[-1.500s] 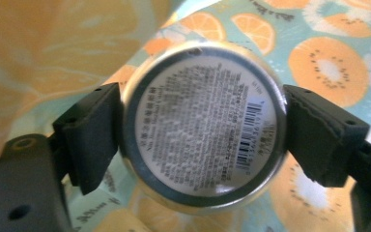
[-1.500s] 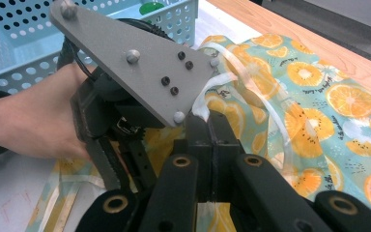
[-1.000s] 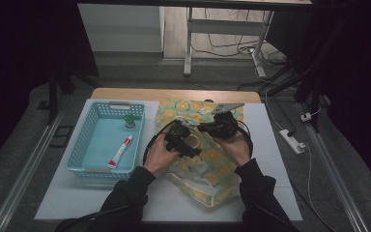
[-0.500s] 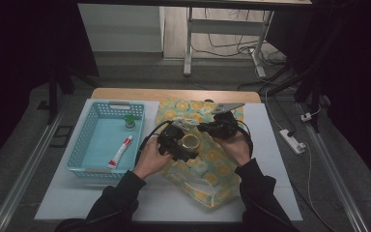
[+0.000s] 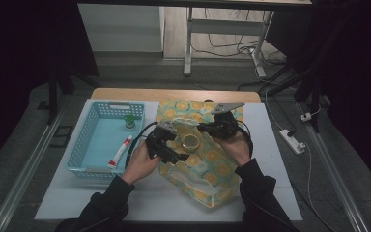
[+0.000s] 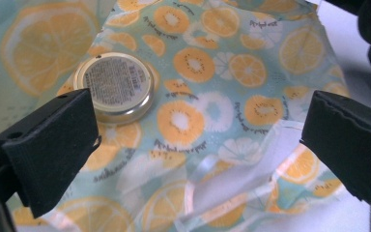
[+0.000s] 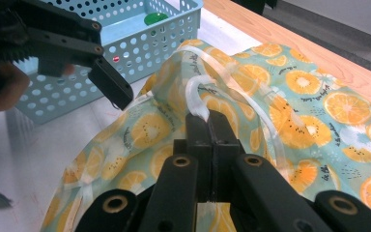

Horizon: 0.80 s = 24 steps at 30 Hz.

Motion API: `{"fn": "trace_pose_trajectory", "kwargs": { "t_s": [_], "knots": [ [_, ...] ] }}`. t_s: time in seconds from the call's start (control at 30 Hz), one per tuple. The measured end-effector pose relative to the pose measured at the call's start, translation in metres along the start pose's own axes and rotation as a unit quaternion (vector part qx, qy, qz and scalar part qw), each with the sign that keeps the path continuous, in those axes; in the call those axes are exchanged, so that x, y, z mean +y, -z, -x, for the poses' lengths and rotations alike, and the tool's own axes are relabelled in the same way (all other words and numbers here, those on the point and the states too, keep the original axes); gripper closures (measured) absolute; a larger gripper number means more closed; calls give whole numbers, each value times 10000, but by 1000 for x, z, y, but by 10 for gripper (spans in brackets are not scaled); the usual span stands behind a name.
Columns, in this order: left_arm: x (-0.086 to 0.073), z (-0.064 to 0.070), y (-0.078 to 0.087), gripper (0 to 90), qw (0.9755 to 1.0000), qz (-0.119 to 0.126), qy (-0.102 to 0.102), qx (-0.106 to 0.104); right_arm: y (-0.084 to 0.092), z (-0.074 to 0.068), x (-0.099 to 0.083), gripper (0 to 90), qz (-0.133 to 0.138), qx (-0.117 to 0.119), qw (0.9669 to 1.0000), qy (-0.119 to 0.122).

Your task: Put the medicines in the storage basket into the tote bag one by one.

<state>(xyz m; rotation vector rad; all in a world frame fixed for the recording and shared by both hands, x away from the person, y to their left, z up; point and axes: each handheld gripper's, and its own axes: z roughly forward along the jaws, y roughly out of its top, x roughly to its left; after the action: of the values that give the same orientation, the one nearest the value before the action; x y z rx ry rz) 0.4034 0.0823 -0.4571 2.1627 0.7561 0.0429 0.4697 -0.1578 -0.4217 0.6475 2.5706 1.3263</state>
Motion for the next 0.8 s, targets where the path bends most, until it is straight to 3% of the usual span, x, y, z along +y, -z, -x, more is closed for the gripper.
{"fn": "trace_pose_trajectory", "kwargs": {
  "t_s": [0.4,0.8],
  "knots": [
    [-16,-6,27,0,9994,28,31,338,0,0,-1,900,-16,13,10000,20],
    [-40,-29,59,0,9964,173,487,674,1,2,-2,900,-41,-11,10000,18]
  ]
}}
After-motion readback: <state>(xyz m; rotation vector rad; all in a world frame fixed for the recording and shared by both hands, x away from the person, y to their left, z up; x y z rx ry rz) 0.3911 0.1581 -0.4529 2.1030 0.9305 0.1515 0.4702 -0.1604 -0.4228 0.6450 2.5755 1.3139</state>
